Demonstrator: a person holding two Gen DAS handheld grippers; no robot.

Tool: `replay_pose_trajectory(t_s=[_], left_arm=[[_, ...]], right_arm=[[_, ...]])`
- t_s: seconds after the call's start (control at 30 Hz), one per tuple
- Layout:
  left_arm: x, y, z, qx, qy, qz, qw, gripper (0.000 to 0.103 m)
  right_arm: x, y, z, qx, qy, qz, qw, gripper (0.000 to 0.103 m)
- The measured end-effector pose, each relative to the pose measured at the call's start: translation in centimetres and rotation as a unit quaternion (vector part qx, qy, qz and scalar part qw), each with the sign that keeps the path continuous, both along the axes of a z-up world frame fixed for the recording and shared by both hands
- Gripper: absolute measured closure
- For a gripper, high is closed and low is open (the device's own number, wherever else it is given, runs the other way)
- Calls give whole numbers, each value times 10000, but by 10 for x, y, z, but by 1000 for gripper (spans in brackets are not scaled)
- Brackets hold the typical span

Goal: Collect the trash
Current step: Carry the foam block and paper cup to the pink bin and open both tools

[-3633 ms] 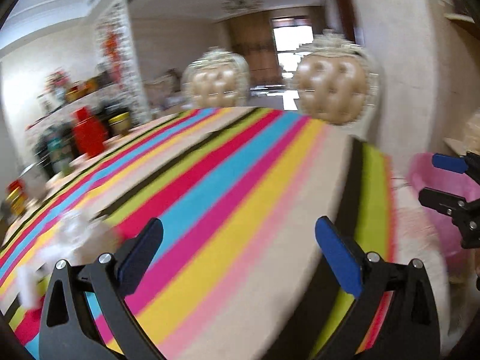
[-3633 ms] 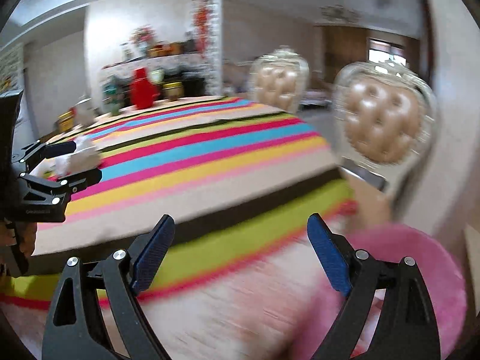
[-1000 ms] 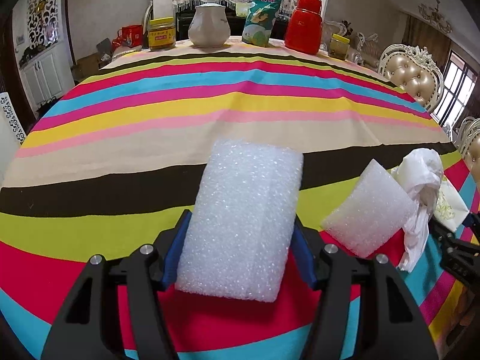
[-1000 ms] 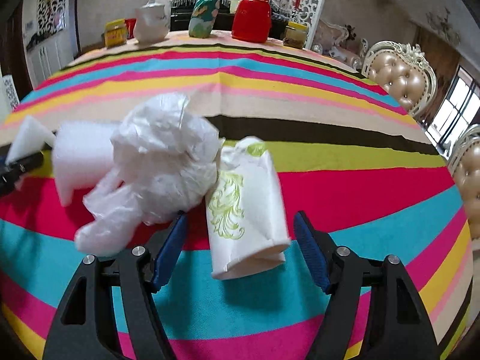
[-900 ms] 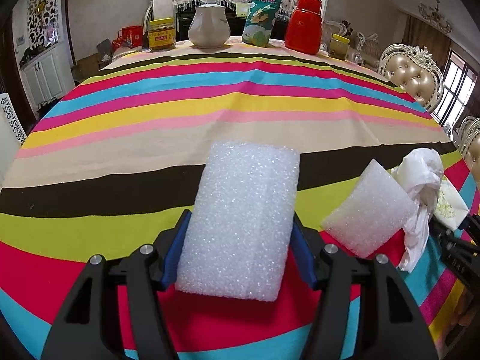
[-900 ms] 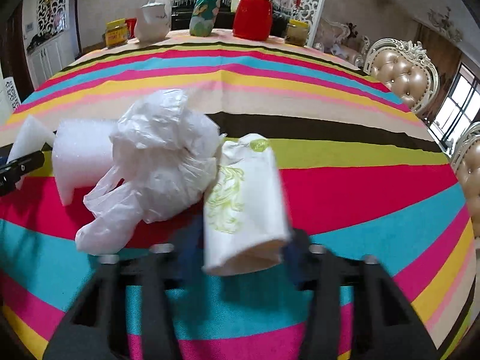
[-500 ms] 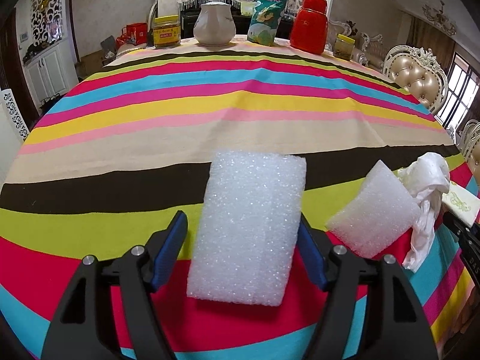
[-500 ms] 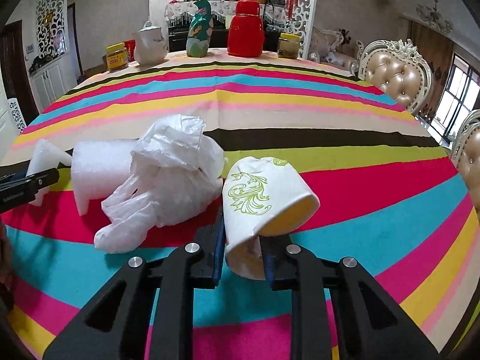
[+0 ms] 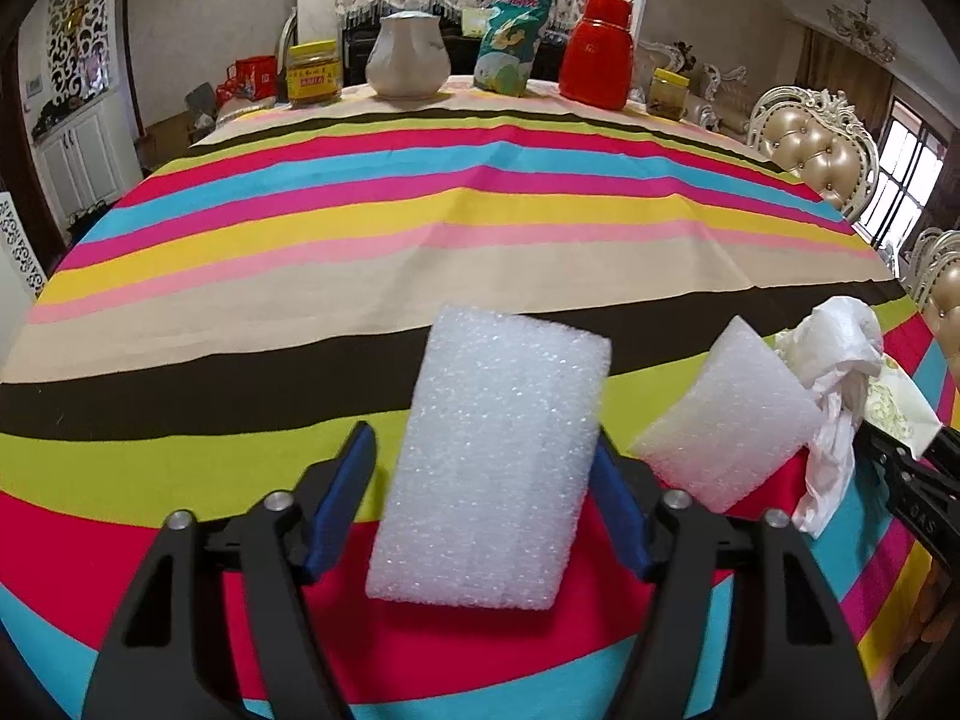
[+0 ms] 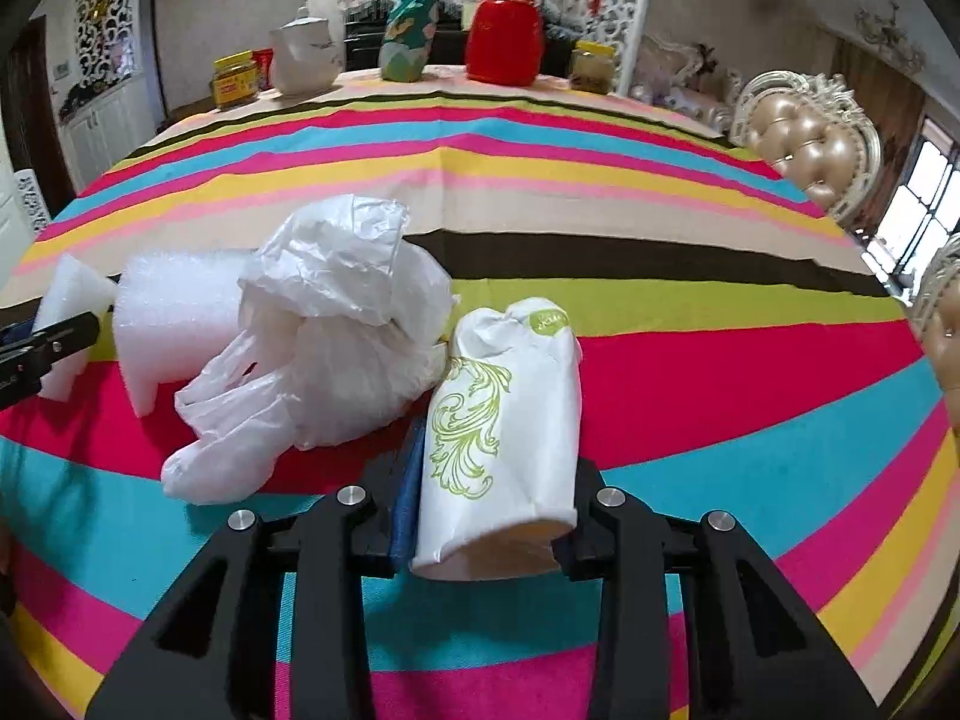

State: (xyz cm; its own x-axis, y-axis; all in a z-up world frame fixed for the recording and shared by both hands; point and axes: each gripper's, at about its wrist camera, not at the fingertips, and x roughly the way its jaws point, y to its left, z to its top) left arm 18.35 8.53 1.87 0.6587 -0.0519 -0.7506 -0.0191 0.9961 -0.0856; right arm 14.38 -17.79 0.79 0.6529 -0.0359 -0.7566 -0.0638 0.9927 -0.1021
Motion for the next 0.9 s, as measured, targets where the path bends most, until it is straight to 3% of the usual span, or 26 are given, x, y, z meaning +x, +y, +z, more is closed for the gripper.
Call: replay_pose_trajectory(t_s=[0.03,0.53,0.77,0.9], left_arm=[[0,-1,0,-15,-3,-34,10000,48],[-10,-1,11,-401,-468,-358,9975,50],[-20,-8,18,-199,-759,-372,9962,50],[-21,-18,17,95,-669,-456,9967,50]], right_arm=[[-4,-1,3,-2,-120,-22,9999,74],[-74,-11,34,682,-612,29,9958,76],[-100,-20,30,839,-534,-11,9950,76],[-112,-28,34,904,-513,2,9946,76]])
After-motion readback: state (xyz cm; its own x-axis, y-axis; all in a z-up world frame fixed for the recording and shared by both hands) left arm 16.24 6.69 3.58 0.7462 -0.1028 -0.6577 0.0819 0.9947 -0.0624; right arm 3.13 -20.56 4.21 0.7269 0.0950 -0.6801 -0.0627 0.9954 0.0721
